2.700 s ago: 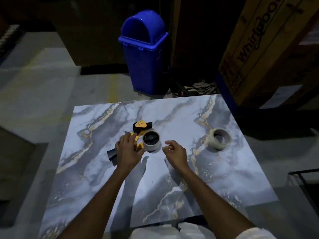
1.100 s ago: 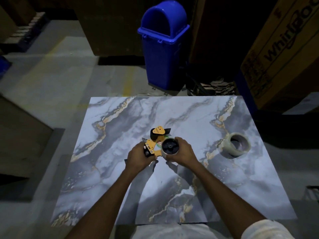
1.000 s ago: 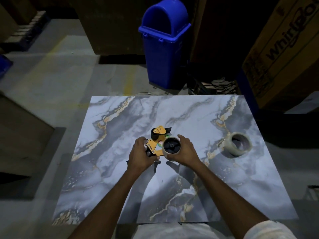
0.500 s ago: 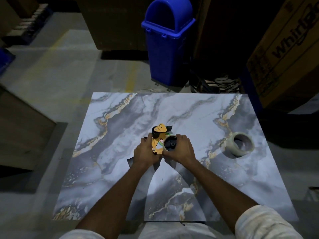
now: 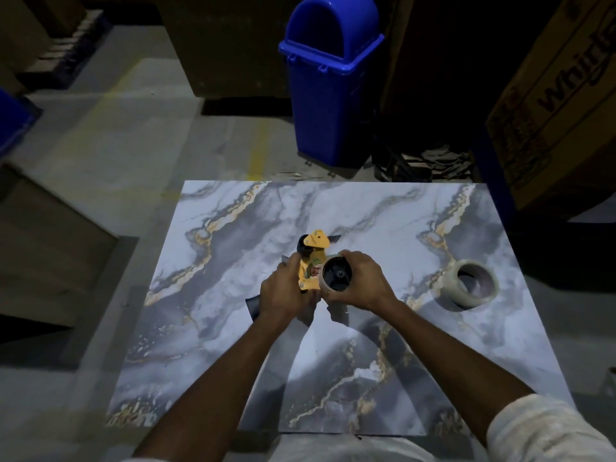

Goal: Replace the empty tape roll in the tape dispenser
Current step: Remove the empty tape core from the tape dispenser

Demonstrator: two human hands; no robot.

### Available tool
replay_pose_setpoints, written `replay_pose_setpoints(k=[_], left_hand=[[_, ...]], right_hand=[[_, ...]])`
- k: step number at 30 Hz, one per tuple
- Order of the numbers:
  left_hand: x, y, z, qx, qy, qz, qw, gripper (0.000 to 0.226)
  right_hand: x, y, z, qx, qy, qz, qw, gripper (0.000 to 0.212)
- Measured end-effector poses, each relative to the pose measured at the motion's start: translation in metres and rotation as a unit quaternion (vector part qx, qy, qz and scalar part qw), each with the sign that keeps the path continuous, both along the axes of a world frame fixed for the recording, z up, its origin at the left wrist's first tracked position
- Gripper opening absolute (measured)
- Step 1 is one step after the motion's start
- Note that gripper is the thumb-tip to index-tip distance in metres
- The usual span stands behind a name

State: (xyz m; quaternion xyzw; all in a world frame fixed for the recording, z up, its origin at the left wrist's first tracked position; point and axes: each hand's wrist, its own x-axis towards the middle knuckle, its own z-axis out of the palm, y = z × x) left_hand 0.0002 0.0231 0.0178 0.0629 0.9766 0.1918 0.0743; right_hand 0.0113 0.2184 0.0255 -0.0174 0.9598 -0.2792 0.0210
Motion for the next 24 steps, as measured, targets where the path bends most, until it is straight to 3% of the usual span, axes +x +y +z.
replay_pose_setpoints(k=[3, 6, 9, 13, 16, 18, 20, 22, 24], left_hand=[[-0.014, 0.01, 0.035, -0.104, 0.121, -0.019, 0.987, 0.092], [-0.025, 0.018, 0.079, -0.177, 0.259, -0.062, 0.947, 0.1], [-0.038, 0.018, 0.113, -0.166, 0.349, -0.14, 0.912, 0.082], [-0.056, 0.012, 0.128, -0.145, 0.375, -0.195, 0.894, 0.043], [-0.063, 0.009, 0.128, -0.131, 0.375, -0.202, 0.895, 0.022], [-0.065, 0.01, 0.125, -0.109, 0.385, -0.192, 0.896, 0.019], [-0.063, 0.013, 0.118, -0.044, 0.392, -0.147, 0.907, 0.028], [-0.054, 0.021, 0.111, 0.057, 0.363, -0.029, 0.93, 0.06], [-0.047, 0.03, 0.1, 0.208, 0.294, 0.13, 0.924, 0.095]], right_hand=[[0.002, 0.003, 0.017, -0.064, 0.086, -0.05, 0.993, 0.078], [0.006, 0.001, 0.037, -0.146, 0.108, -0.122, 0.976, 0.07], [0.008, 0.0, 0.052, -0.262, 0.022, -0.183, 0.947, 0.058], [0.006, 0.006, 0.067, -0.375, -0.054, -0.182, 0.907, 0.052], [0.007, 0.007, 0.079, -0.386, -0.062, -0.137, 0.91, 0.038], [0.009, 0.008, 0.086, -0.367, -0.052, -0.111, 0.922, 0.042], [0.011, 0.01, 0.091, -0.346, -0.037, -0.1, 0.932, 0.054], [0.014, 0.011, 0.095, -0.334, -0.028, -0.088, 0.938, 0.064], [0.018, 0.011, 0.098, -0.332, -0.019, -0.075, 0.94, 0.069]])
